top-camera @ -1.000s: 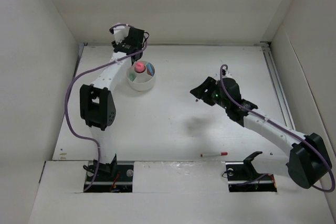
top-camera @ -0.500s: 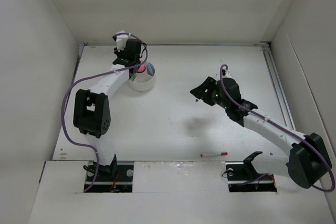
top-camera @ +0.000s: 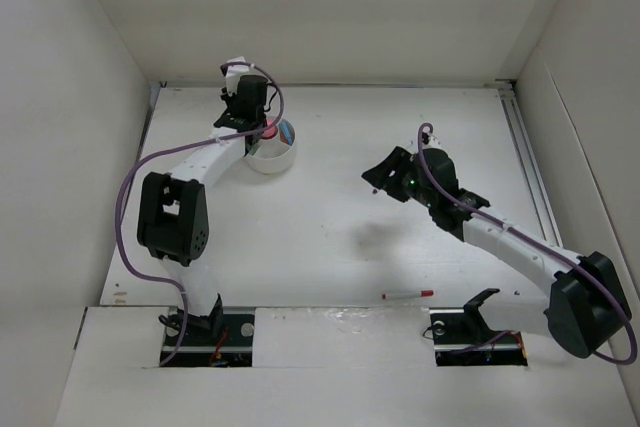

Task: Sort the stationery into containers
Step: Place the stationery in the storage box.

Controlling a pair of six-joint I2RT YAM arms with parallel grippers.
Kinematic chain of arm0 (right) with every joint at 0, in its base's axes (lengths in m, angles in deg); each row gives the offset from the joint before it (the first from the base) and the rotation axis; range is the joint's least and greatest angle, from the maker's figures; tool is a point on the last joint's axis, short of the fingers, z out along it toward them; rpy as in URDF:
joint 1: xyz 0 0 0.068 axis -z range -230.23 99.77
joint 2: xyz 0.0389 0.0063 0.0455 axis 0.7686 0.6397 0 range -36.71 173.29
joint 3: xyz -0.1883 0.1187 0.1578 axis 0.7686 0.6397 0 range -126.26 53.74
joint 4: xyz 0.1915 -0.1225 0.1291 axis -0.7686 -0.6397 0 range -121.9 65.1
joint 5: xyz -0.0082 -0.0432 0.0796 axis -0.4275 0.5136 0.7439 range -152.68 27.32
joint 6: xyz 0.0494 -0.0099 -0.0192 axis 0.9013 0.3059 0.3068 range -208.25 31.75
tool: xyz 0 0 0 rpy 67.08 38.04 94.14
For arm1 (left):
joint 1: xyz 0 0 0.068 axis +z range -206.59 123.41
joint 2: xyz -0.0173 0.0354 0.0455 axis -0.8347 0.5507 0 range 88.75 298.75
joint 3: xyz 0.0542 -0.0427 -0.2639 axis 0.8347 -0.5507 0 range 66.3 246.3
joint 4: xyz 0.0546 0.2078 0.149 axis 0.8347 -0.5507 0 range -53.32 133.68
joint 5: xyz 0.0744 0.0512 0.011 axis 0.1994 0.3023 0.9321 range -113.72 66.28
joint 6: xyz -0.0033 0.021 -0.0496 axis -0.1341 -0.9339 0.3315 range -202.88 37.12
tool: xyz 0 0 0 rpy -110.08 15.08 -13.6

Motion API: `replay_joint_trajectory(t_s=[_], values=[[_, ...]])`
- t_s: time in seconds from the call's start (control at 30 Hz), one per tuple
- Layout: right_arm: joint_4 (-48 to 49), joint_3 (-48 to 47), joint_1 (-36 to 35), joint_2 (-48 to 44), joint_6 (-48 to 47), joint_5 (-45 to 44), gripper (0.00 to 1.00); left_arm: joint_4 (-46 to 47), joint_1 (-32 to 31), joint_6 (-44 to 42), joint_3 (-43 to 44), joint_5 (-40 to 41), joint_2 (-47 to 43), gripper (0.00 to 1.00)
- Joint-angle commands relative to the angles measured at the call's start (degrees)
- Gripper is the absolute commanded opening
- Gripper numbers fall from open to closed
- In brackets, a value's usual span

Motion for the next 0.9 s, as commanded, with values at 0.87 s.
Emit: replay_joint_trajectory(t_s=[0.87], values=[[1.5, -2.6, -0.5, 1.1, -0.6, -1.0, 0.61, 8.3, 2.2, -2.6, -7.9, -7.9, -5.6, 0.00]])
